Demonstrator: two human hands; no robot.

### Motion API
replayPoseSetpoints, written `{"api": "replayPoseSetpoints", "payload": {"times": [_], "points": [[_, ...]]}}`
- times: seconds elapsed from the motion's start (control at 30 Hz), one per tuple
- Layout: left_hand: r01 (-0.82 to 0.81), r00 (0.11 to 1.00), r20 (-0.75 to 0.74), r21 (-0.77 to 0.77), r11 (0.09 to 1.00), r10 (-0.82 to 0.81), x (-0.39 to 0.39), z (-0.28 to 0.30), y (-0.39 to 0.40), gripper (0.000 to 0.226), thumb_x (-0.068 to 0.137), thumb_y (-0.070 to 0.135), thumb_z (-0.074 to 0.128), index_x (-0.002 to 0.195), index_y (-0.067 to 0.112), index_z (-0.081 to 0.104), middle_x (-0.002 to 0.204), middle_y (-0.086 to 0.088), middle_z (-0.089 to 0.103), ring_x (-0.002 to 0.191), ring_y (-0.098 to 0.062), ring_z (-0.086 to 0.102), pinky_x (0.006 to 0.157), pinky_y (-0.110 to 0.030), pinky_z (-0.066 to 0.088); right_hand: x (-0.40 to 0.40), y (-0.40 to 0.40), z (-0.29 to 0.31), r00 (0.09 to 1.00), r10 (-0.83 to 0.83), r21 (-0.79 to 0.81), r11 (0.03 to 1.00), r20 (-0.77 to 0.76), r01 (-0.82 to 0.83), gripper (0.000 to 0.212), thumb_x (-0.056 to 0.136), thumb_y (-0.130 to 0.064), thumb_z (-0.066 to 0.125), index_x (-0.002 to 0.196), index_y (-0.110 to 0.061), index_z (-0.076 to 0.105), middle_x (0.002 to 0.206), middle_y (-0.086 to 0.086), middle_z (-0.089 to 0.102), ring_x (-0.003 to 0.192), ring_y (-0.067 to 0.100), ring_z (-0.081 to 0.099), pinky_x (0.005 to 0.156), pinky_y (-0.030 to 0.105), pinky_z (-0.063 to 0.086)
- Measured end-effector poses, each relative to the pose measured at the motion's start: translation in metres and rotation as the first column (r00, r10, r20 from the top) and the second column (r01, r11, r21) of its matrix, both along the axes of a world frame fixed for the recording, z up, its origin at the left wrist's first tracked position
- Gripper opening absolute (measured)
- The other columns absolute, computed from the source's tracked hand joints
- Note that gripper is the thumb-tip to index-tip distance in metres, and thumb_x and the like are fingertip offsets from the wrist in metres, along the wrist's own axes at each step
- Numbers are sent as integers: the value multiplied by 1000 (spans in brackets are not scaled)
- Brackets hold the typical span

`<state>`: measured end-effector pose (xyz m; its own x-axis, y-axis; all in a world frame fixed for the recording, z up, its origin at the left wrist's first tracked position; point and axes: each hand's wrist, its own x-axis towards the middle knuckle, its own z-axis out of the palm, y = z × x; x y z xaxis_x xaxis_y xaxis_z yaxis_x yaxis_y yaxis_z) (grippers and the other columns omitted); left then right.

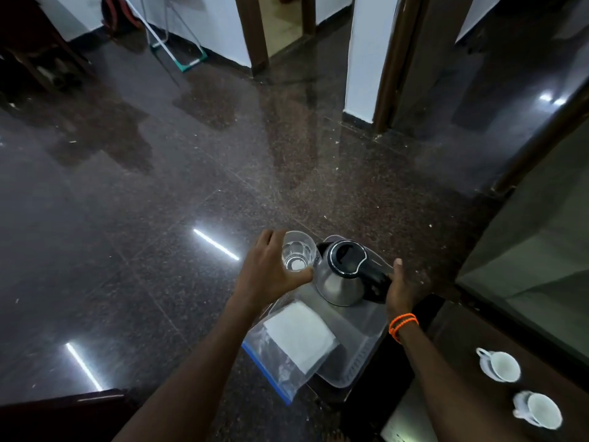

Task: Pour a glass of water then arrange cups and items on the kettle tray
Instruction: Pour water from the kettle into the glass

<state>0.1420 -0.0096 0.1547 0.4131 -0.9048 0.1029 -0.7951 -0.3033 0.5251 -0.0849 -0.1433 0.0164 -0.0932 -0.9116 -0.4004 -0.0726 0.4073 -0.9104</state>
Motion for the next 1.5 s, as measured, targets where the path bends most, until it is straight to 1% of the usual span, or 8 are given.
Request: {"api": "replayPoseSetpoints", "payload": {"times": [0.07,0.2,0.33,0.57,0.67,0.77,1.13,1.5], "points": [[-8,1000,-4,6,1000,8,2,1,1,80,64,54,88,127,15,59,119,-4,61,103,-20,61,84,-28,50,2,-1,5,999,-34,102,994,25,31,51,101,-53,45,75,-15,68,100,12,70,100,32,64,93,49,52],[-10,1000,16,13,1000,10,3,13,4,81,62,66,81,125,20,59,115,2,60,99,-16,60,81,-24,47,-2,-3,36,996,-90,110,990,7,88,60,97,-59,46,63,-13,64,73,11,65,74,30,62,72,40,52],[-39,996,82,13,999,38,-1,44,9,86,58,82,70,121,24,61,109,6,61,91,-16,63,74,-31,54,-12,-18,92,997,-72,81,994,10,71,61,90,-64,49,58,-12,61,65,8,62,71,28,60,74,45,52],[-82,996,27,-59,995,84,-17,138,18,82,55,84,70,118,32,62,110,8,57,93,-20,68,74,-32,53,-23,-53,245,998,40,-149,988,-54,-48,64,80,-70,51,62,-12,71,70,6,70,70,21,63,70,33,47],[-54,999,-8,-112,992,54,-25,178,23,89,55,79,74,128,31,57,119,6,57,101,-22,66,83,-37,56,-24,-63,320,994,64,-259,962,-87,-84,62,81,-68,52,47,-19,68,56,-6,65,61,15,59,71,35,45],[-31,999,-14,-175,984,29,-33,215,25,109,54,75,75,147,26,46,134,-2,61,111,-25,66,91,-39,55,-25,-67,398,984,86,-332,934,-154,-134,63,74,-73,49,45,-20,68,63,-1,68,77,26,66,83,43,50],[90,996,16,-383,920,-91,-58,306,38,118,60,73,79,159,34,27,138,-3,64,112,-19,66,90,-33,52,-21,-39,588,912,151,-554,753,-381,-356,70,72,-76,46,69,-11,71,85,15,73,85,36,68,88,52,55],[95,995,29,-416,904,-92,-75,335,52,123,60,77,80,160,38,20,145,2,61,106,-2,56,91,-34,53,-12,-7,665,767,134,-630,491,-628,-601,75,82,-68,47,59,2,60,57,12,63,58,34,65,63,44,56]]}}
